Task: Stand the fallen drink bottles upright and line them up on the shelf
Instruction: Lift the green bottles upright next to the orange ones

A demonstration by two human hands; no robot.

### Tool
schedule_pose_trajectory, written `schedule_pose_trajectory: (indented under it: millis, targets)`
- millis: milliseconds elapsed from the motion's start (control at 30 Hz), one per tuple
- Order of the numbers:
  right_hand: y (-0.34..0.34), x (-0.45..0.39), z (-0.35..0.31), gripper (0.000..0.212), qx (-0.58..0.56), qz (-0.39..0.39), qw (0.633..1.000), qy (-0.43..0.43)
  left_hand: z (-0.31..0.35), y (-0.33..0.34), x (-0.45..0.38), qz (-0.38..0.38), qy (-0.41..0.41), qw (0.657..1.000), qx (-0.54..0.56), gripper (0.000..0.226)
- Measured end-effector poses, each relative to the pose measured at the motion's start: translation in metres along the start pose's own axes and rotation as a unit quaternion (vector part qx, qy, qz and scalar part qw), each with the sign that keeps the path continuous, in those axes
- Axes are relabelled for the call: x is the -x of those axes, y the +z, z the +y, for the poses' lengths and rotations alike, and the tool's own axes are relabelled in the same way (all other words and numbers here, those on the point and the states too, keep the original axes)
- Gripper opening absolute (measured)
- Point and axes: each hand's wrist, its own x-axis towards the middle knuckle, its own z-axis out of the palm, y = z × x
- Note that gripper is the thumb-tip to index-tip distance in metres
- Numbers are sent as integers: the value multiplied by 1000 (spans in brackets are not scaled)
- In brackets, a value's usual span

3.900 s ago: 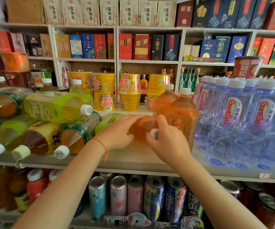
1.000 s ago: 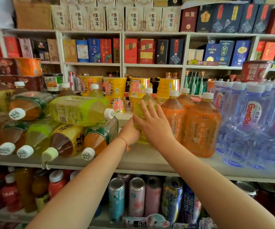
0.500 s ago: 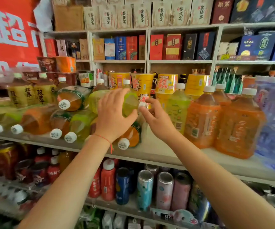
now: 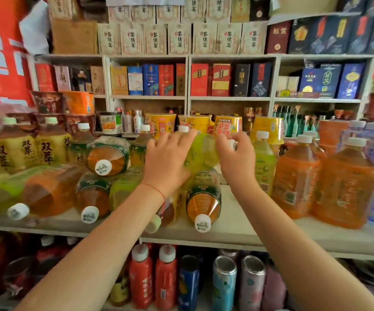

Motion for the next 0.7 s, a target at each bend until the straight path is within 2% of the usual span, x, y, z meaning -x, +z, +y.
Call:
schedule_pose_trajectory:
  millis: [100,300,400,500,700]
  targets:
    - [-11,-8,-12,21,26,58,997,-48,11,2,-21,3,9,998,62,92]
    - [-31,-25,-4,35,103,106,988,-55,46,26,-60,-80,-7,977,199,87]
    - [-33,-36,6,34,133,89,986,-51,53,42,-69,-118,-19,957,263,89]
    - [-25,-55,7,34,173,47,981,-71,47,52,-78,-145,-40,927,344,79]
    - [-3,-95,12,30,308,-29,949,-65,43,73,-93,-258,-101,883,379,65]
